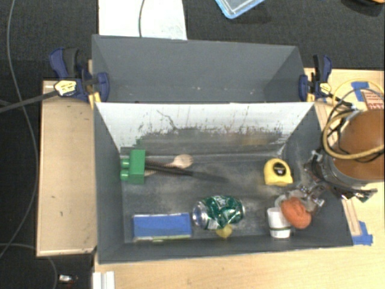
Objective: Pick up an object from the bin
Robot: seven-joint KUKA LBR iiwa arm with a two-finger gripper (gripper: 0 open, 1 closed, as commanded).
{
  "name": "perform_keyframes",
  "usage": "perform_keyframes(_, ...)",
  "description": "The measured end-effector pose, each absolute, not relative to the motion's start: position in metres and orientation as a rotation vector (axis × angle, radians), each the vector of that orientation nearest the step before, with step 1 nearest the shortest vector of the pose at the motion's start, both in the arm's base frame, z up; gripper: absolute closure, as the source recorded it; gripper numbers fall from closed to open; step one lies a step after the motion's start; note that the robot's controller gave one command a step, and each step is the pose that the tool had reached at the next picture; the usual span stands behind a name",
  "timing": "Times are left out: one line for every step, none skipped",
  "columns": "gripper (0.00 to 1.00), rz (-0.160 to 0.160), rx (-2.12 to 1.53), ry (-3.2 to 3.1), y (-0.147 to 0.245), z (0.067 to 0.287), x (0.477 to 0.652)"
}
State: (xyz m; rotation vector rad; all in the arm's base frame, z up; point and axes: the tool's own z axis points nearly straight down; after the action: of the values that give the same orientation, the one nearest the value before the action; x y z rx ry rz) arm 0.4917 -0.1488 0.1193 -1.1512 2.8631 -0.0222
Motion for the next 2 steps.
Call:
perform_keyframes(1.00, -0.010, -1.129, 2.882, -0.1466, 0.1674, 0.4920)
perform_keyframes(1.00, -0.028, -1.278, 2.807, -0.1486, 0.1612, 0.4871)
